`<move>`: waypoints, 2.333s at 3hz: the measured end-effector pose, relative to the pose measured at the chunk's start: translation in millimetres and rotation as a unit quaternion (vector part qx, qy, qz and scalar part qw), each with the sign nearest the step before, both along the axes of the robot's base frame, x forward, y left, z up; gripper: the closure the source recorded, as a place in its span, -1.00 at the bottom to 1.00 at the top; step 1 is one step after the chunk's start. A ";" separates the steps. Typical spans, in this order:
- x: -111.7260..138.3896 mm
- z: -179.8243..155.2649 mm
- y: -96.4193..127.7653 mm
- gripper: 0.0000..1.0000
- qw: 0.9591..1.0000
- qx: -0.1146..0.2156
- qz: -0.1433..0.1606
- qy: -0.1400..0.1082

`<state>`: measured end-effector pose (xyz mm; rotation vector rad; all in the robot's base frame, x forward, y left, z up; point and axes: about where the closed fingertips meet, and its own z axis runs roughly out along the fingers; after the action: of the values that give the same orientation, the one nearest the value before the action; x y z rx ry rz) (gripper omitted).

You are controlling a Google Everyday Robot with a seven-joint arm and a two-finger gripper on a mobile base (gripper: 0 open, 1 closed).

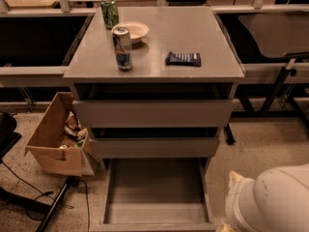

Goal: Close bottom drawer

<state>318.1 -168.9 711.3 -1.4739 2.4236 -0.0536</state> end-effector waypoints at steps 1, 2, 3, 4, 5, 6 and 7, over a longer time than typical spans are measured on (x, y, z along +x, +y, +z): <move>-19.3 -13.2 -6.7 -1.00 1.000 -0.005 -0.008 0.021; -17.4 -16.7 -4.6 -1.00 1.000 -0.003 -0.003 0.022; -12.6 -66.4 10.8 -1.00 0.998 0.017 0.028 0.048; -4.1 -167.4 19.1 -1.00 0.993 0.030 0.095 0.061; 22.8 -213.7 19.8 -1.00 0.991 0.037 0.123 0.032; 47.8 -244.5 15.9 -1.00 0.990 0.030 0.141 0.005; 47.8 -244.6 15.9 -1.00 0.990 0.030 0.141 0.005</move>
Offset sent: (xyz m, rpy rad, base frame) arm -0.0207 -0.0075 -0.0162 -0.0114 0.0466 -0.0205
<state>366.0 -153.1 466.6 -1.7748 2.1801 0.0863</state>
